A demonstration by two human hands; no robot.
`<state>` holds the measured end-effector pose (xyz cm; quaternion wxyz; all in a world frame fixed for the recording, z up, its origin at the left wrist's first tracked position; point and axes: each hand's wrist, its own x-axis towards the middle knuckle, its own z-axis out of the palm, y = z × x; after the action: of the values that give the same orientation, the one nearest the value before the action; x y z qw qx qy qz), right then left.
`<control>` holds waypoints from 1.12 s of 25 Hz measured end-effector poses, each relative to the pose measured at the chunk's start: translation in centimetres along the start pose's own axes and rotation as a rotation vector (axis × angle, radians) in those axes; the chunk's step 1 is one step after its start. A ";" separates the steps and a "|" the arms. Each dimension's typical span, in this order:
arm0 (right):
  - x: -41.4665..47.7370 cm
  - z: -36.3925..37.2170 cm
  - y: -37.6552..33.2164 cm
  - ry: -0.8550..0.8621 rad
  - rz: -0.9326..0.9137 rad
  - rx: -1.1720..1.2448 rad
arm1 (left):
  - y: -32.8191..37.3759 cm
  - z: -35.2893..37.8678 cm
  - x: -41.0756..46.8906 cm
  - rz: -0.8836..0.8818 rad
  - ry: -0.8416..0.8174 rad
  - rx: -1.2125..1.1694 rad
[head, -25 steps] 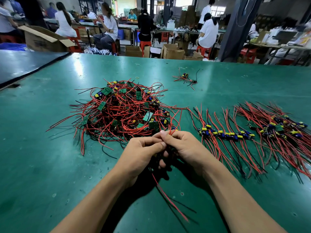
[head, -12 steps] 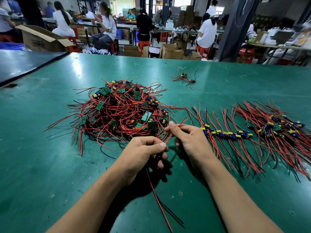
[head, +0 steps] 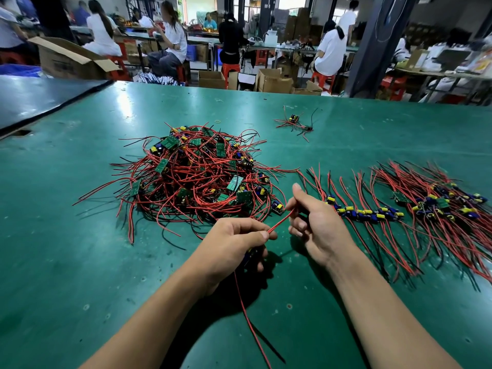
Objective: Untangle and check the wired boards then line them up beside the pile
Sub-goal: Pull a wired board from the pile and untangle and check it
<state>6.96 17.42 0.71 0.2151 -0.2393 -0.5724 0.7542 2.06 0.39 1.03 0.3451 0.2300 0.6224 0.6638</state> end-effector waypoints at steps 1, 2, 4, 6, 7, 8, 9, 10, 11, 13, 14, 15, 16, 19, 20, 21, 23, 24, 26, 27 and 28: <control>0.1 -0.4 0.1 0.049 -0.133 -0.254 | 0.0 0.0 0.0 0.007 0.002 0.023; 0.1 -0.8 0.3 0.113 -0.309 -0.550 | 0.0 0.0 0.1 0.015 0.002 0.046; 0.3 -1.1 0.9 0.221 -0.609 -0.859 | 0.0 -0.1 0.2 0.029 -0.007 0.085; 0.2 -1.0 0.8 0.247 -0.730 -0.876 | 0.0 -0.1 0.2 0.036 -0.016 0.103; 0.3 -1.0 0.9 0.247 -0.732 -0.861 | 0.0 -0.1 0.2 0.036 -0.018 0.105; 0.3 -0.9 0.9 0.243 -0.691 -0.813 | 0.0 -0.2 0.2 0.036 -0.021 0.103; 0.3 -0.9 0.9 0.232 -0.608 -0.728 | 0.0 -0.2 0.2 0.035 -0.024 0.098; 0.3 -0.9 0.8 0.200 -0.506 -0.608 | 0.1 -0.3 0.2 0.033 -0.027 0.089; 0.3 -0.8 0.6 0.169 -0.423 -0.490 | 0.1 -0.4 0.2 0.030 -0.031 0.077; 0.2 -0.8 0.7 0.175 -0.443 -0.470 | 0.2 -0.5 0.2 0.020 -0.038 0.060; 0.2 -0.9 0.8 0.210 -0.538 -0.553 | 0.2 -0.5 0.2 0.015 -0.041 0.054; 0.3 -0.9 0.9 0.249 -0.642 -0.647 | 0.1 -0.5 0.2 0.009 -0.042 0.050; 0.3 -0.9 1.0 0.277 -0.728 -0.717 | 0.1 -0.5 0.2 0.003 -0.042 0.049; 0.7 -1.1 1.4 0.328 -0.751 -0.749 | 0.1 -0.5 0.2 0.003 -0.040 0.046; 1.0 -1.2 1.4 0.315 -0.653 -0.693 | 0.1 -0.5 0.2 0.006 -0.038 0.042; 1.0 -1.1 1.1 0.273 -0.500 -0.583 | 0.0 -0.5 0.2 0.008 -0.035 0.041; 0.9 -0.8 0.7 0.173 -0.172 -0.224 | 0.0 -0.6 0.1 0.015 -0.032 0.062; 0.9 -0.6 0.5 0.137 -0.063 -0.083 | 0.0 -0.5 0.1 0.021 -0.032 0.081; 0.7 -0.5 0.4 0.112 0.000 0.009 | 0.0 -0.4 0.1 0.031 -0.021 0.104; 0.6 -0.4 0.5 0.101 -0.010 0.003 | 0.0 -0.4 0.1 0.030 -0.010 0.099; 0.5 -0.3 0.6 0.087 -0.021 -0.020 | 0.0 -0.4 0.1 0.025 0.003 0.082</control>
<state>6.71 17.87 0.04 0.2452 -0.2679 -0.5726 0.7350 1.73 0.21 0.95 0.3260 0.2507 0.6469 0.6422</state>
